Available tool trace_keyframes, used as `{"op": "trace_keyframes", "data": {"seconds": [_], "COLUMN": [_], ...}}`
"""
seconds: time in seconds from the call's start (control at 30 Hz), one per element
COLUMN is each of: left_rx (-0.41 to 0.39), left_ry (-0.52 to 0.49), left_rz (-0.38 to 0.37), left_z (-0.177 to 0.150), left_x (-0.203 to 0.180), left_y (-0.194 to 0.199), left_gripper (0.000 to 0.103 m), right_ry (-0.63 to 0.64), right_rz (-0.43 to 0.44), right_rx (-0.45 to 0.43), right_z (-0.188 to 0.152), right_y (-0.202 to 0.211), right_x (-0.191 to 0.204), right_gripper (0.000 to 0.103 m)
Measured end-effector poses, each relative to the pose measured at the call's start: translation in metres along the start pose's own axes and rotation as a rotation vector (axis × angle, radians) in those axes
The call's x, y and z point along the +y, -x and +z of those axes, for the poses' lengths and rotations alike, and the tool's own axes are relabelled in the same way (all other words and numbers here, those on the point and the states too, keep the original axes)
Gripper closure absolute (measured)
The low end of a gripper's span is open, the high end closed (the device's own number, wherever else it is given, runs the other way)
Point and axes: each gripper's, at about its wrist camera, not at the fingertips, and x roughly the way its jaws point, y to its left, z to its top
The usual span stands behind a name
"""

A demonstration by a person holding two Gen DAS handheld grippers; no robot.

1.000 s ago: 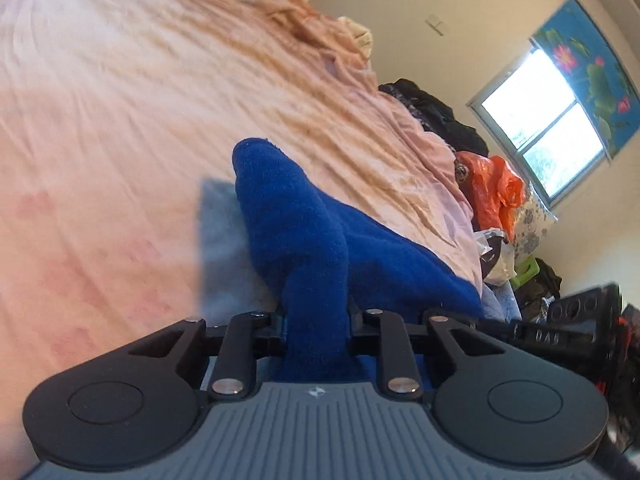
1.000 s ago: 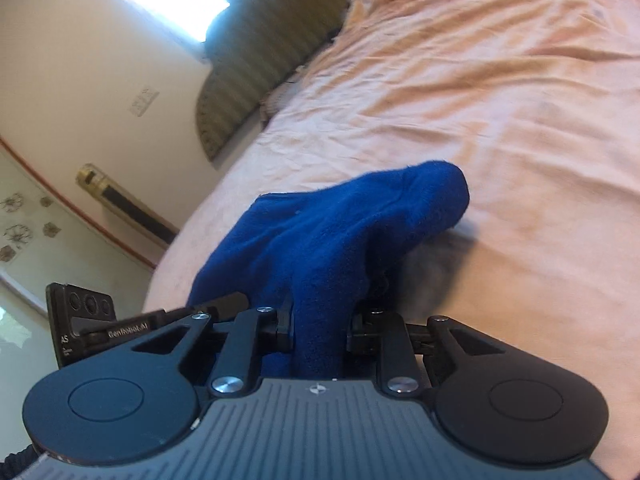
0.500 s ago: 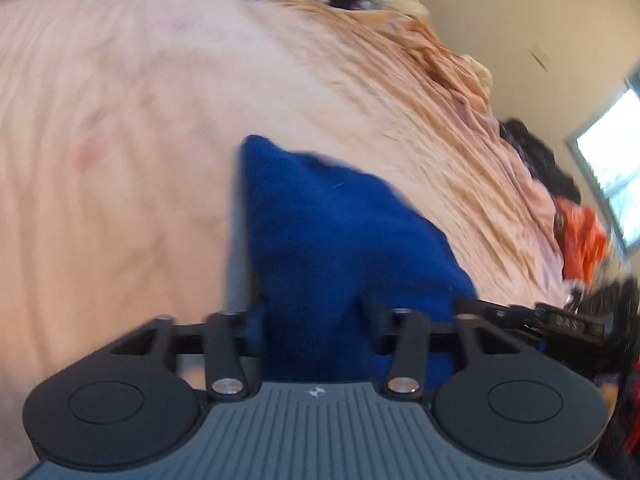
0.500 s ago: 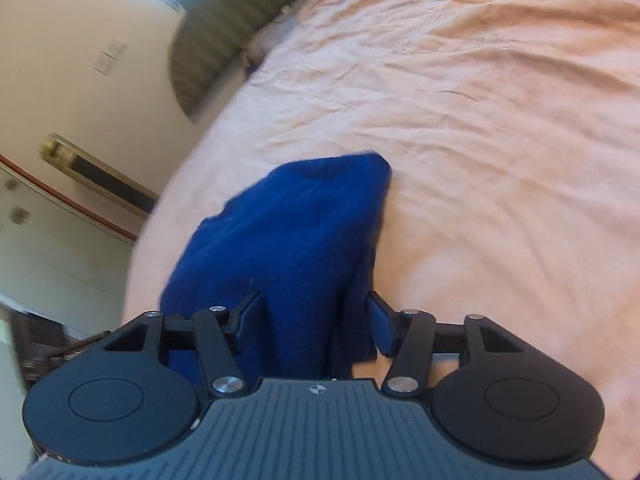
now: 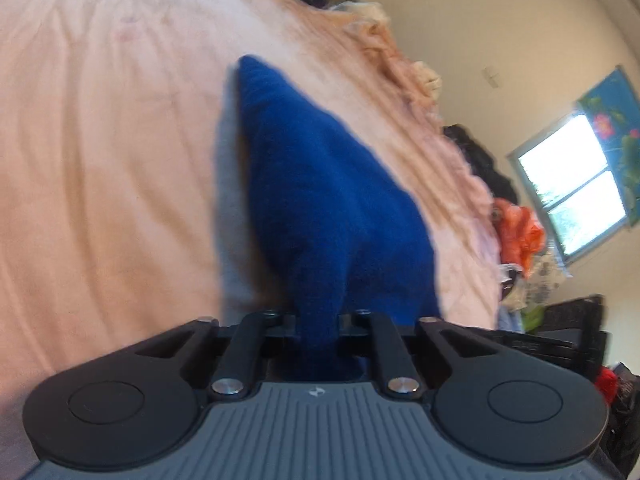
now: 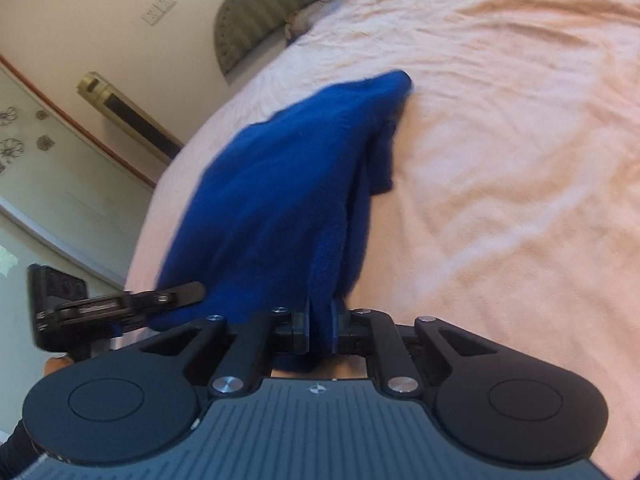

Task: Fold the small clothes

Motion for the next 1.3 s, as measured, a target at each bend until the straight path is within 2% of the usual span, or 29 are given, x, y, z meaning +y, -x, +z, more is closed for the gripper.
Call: {"op": "trace_keyframes", "data": {"seconds": [0.1, 0.2, 0.23, 0.27, 0.3, 0.33, 0.37, 0.4, 0.43, 0.47, 0.53, 0.6, 0.67, 0.73, 0.8, 0.83, 0.87, 0.9, 0.97, 1.07, 1.13, 1.17, 1.2, 1.23, 1.3], "left_rx": [-0.002, 0.018, 0.011, 0.004, 0.006, 0.014, 0.016, -0.003, -0.052, -0.119, -0.234, -0.335, -0.353, -0.319, -0.249, -0.221, -0.211, -0.239, -0.234, -0.227, -0.246, -0.267, -0.292, -0.313, -0.320], "left_ry": [-0.057, -0.064, -0.044, -0.023, -0.008, -0.006, -0.012, -0.030, -0.069, -0.132, -0.304, -0.445, -0.580, -0.648, -0.640, -0.620, -0.609, -0.624, -0.623, -0.616, -0.593, -0.577, -0.560, -0.535, -0.432], "left_rz": [0.004, 0.015, -0.006, -0.019, -0.030, -0.031, -0.032, -0.023, 0.014, 0.066, 0.132, 0.193, 0.227, 0.254, 0.294, 0.324, 0.339, 0.335, 0.349, 0.348, 0.329, 0.306, 0.280, 0.264, 0.227], "left_z": [-0.005, -0.014, -0.016, -0.016, -0.015, -0.014, -0.013, -0.012, -0.011, -0.011, -0.012, -0.015, -0.021, -0.026, -0.026, -0.027, -0.030, -0.037, -0.037, -0.035, -0.038, -0.042, -0.046, -0.049, -0.050], "left_x": [-0.006, 0.000, 0.006, 0.008, 0.008, 0.007, 0.006, 0.003, -0.005, -0.016, -0.045, -0.077, -0.101, -0.109, -0.106, -0.101, -0.096, -0.092, -0.093, -0.095, -0.098, -0.098, -0.094, -0.089, -0.069], "left_y": [0.015, 0.013, 0.011, 0.011, 0.013, 0.016, 0.021, 0.027, 0.036, 0.045, 0.055, 0.050, 0.027, -0.003, -0.034, -0.047, -0.054, -0.056, -0.057, -0.053, -0.034, -0.020, -0.005, 0.009, 0.030], "left_gripper": [0.091, 0.090, 0.088, 0.087, 0.082, 0.071, 0.064, 0.050, 0.041, 0.038, 0.037, 0.037, 0.037, 0.037, 0.037, 0.037, 0.037, 0.036, 0.036, 0.035, 0.034, 0.034, 0.029, 0.021, 0.019], "right_ry": [0.014, 0.037, 0.014, -0.036, -0.080, -0.096, -0.083, -0.052, -0.018, 0.021, 0.083, 0.129, 0.142, 0.145, 0.163, 0.180, 0.205, 0.262, 0.297, 0.266, 0.199, 0.176, 0.148, 0.111, 0.036], "right_rz": [0.031, -0.051, -0.037, -0.027, -0.025, -0.024, -0.017, -0.024, -0.048, -0.076, -0.105, -0.110, -0.107, -0.127, -0.201, -0.267, -0.312, -0.311, -0.327, -0.347, -0.308, -0.252, -0.199, -0.156, -0.101], "right_rx": [-0.012, 0.018, -0.010, -0.022, -0.024, -0.027, -0.050, -0.106, -0.163, -0.203, -0.269, -0.305, -0.325, -0.287, -0.226, -0.180, -0.148, -0.189, -0.190, -0.173, -0.218, -0.238, -0.245, -0.231, -0.160], "right_z": [-0.016, -0.034, -0.036, -0.034, -0.030, -0.025, -0.021, -0.017, -0.012, -0.006, 0.007, 0.023, 0.041, 0.055, 0.066, 0.067, 0.066, 0.061, 0.060, 0.064, 0.060, 0.051, 0.043, 0.036, 0.022], "right_y": [0.018, 0.005, 0.005, 0.007, 0.009, 0.013, 0.019, 0.027, 0.034, 0.038, 0.038, 0.023, -0.004, -0.034, -0.065, -0.082, -0.095, -0.097, -0.104, -0.096, -0.072, -0.058, -0.042, -0.030, -0.015], "right_x": [0.008, 0.004, -0.002, -0.006, -0.008, -0.007, -0.004, 0.001, 0.008, 0.015, 0.033, 0.051, 0.060, 0.060, 0.055, 0.053, 0.047, 0.046, 0.049, 0.059, 0.061, 0.054, 0.048, 0.040, 0.023], "right_gripper": [0.093, 0.095, 0.094, 0.080, 0.069, 0.059, 0.041, 0.038, 0.039, 0.041, 0.041, 0.040, 0.035, 0.035, 0.035, 0.037, 0.037, 0.036, 0.035, 0.036, 0.036, 0.032, 0.026, 0.024, 0.024]}}
